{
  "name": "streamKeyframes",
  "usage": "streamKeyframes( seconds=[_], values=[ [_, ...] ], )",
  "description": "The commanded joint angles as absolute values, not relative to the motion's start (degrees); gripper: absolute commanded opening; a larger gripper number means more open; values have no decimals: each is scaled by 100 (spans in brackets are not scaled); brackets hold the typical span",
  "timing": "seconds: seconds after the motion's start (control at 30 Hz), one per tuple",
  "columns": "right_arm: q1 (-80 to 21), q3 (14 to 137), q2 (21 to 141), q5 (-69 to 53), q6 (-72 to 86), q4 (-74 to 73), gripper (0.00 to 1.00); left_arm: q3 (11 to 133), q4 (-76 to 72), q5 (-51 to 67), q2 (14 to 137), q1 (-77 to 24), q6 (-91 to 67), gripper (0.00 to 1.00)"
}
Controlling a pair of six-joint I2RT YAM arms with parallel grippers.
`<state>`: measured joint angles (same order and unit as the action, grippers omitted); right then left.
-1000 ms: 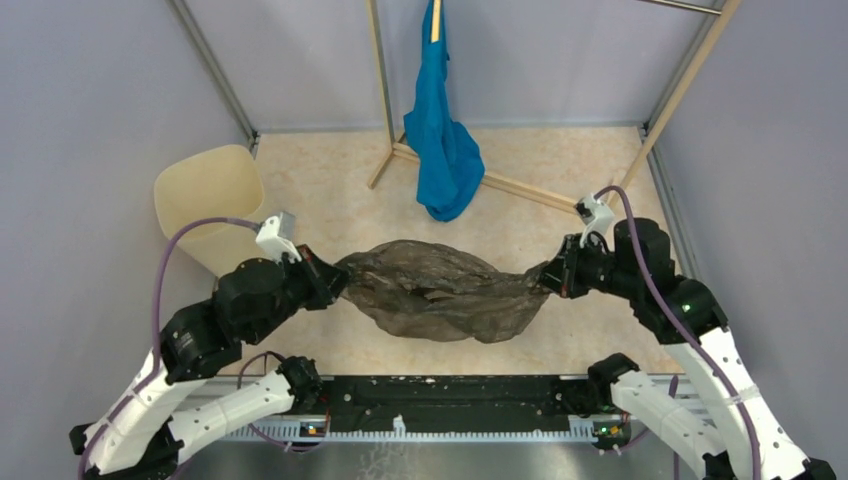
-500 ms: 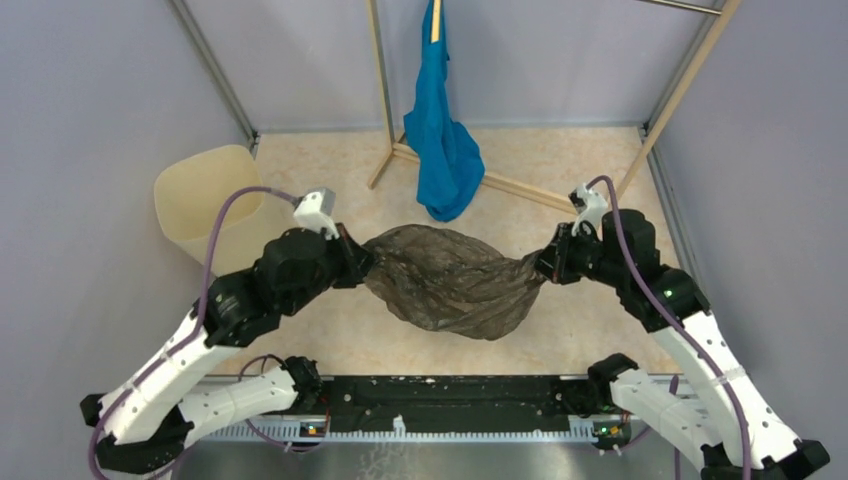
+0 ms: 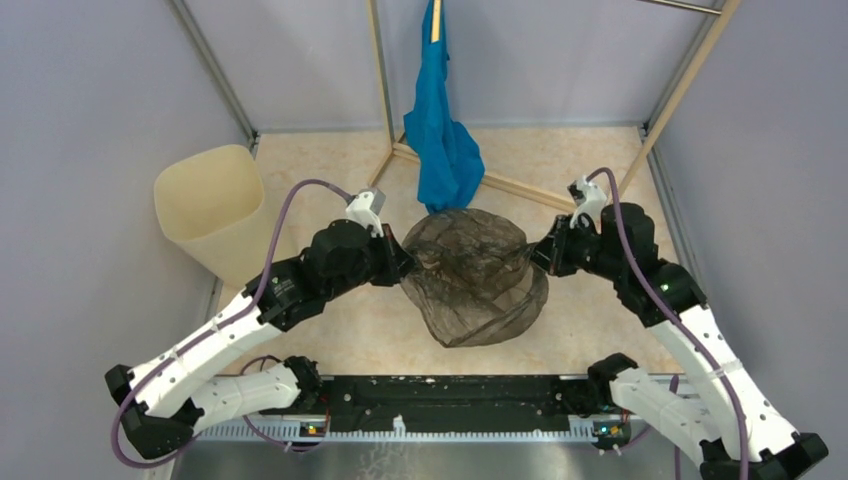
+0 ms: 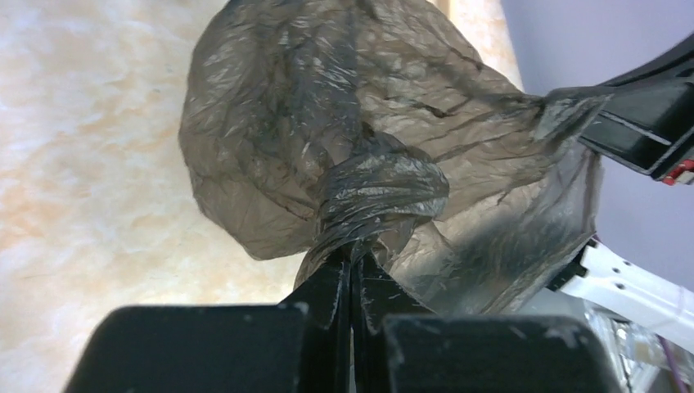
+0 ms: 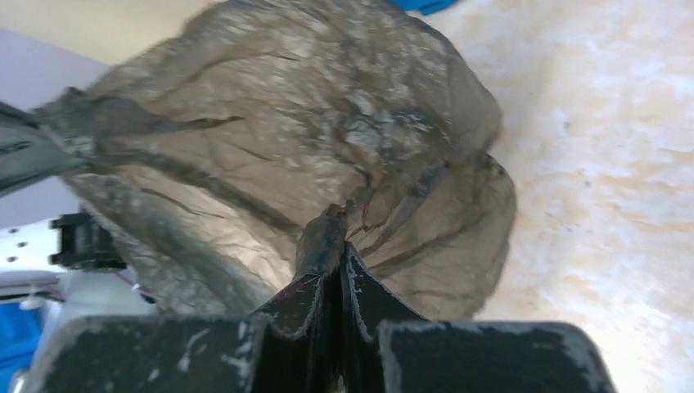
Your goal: Put the trash bags into the trash bin
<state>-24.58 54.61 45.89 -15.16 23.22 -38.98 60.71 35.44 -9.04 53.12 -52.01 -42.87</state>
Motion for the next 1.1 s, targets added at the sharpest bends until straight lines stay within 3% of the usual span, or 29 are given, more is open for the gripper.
streamKeyframes(
  seconds=[0.0,0.33,0.5,0.6,0.83,0.9,1.07],
  values=[
    [-2486,5063,4459,-2455,2904,-3097,5,5749,2497,-114,5240,-5203,-4493,0],
    [-3553,4762,4774,-2460,3745,-1571,11,5259,1238,775,5611,-5203,-5008,0],
    [-3757,4518,4870,-2471,3820,-803,20,5262,938,971,5939,-5203,-5212,0],
    [-3829,4352,4948,-2569,3782,-446,33,5302,865,999,6073,-5203,-5279,0],
    [-3997,4060,4799,-2574,3268,-239,80,5444,993,730,6190,-5203,-5328,0],
    [-4063,4010,4786,-2520,3141,-210,87,5477,977,706,6218,-5203,-5351,0],
    [-4490,4077,4967,-1908,2868,-336,90,5640,977,689,6369,-5203,-5388,0]
  ],
)
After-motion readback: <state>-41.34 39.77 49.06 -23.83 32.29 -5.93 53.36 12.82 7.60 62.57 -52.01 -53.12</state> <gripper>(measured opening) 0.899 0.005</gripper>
